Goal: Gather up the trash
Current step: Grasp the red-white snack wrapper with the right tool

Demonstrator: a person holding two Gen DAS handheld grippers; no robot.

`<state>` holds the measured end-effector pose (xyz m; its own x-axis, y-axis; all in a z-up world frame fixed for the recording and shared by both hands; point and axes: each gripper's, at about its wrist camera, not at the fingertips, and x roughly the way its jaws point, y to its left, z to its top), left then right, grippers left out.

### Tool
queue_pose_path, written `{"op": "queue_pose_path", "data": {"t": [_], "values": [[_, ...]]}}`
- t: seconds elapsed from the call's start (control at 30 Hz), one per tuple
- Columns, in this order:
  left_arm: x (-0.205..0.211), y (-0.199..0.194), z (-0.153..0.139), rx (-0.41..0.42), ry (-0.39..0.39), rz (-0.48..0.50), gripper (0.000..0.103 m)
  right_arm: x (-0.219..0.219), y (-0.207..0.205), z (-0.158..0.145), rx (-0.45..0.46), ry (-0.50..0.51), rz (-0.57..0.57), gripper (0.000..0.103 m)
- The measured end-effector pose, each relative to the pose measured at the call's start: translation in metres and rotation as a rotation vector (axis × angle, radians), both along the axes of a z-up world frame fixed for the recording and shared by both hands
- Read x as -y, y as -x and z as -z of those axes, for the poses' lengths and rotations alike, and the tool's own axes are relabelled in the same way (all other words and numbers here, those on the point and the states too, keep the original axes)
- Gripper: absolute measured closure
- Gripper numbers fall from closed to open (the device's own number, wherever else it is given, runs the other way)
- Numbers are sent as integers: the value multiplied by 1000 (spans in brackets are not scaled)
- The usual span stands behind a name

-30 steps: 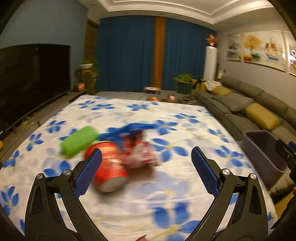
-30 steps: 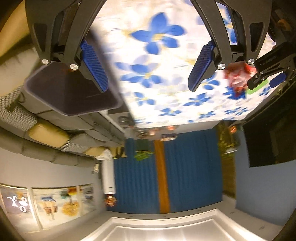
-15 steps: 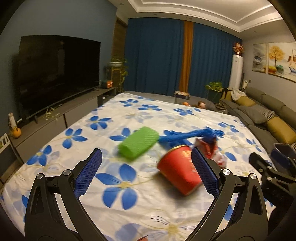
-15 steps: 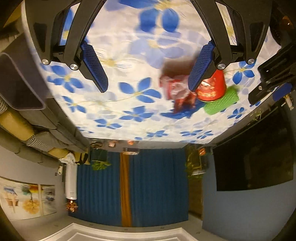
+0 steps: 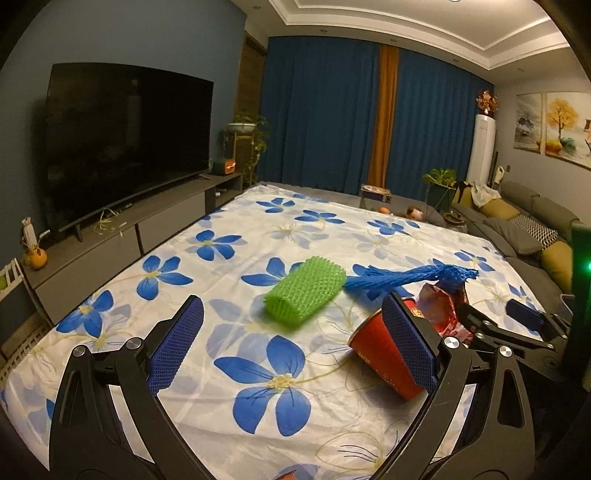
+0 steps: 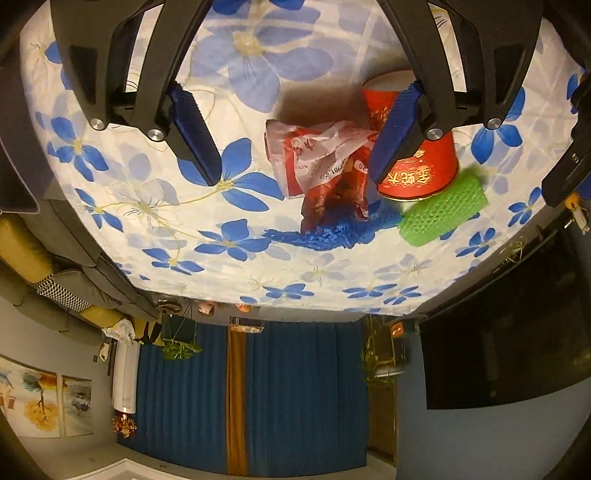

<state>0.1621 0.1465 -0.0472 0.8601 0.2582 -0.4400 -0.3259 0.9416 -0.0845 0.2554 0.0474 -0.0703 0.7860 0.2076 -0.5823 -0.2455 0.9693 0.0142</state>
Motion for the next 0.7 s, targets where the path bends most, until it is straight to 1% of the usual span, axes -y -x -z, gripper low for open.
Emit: {"op": "queue_pose_path", "data": {"t": [0.1,0.13,0.2,0.23,0.27,0.3,0.33,0.37,0.4,0.43,0.47,0.57,0.7], "values": [[1,-3,3,-8,-5,9,8,-2,-5,4,-19,-4,-11,29],[1,-4,3,-11,-5,12,8,-3,-7,5,-30,-4,-19,32],[0,-6,4,-15,-2,17,8,-6,-9,8,-45,-12,-38,35],[1,-6,4,-16,-2,17,8,-8,-11,10,-53,-7,-46,39],[1,-6,4,-16,-1,19,8,-11,-13,13,-71,4,-59,47],[1,-7,5,-18,3,23,8,-13,-14,16,-84,8,-69,51],[1,-7,6,-20,5,27,8,-14,-15,19,-98,11,-76,57],[1,-8,6,-20,6,33,8,-15,-17,21,-121,7,-86,68],[2,-8,6,-22,5,37,8,-13,-18,22,-125,0,-86,73],[2,-9,7,-24,6,42,8,-11,-17,22,-124,-5,-85,81],[3,-10,7,-25,8,50,8,-10,-16,22,-120,-2,-86,95],[6,-12,9,-29,11,80,8,-3,-10,17,-98,-5,-85,99],[11,-13,11,-38,15,109,8,12,4,5,-48,-19,-66,99]]}}
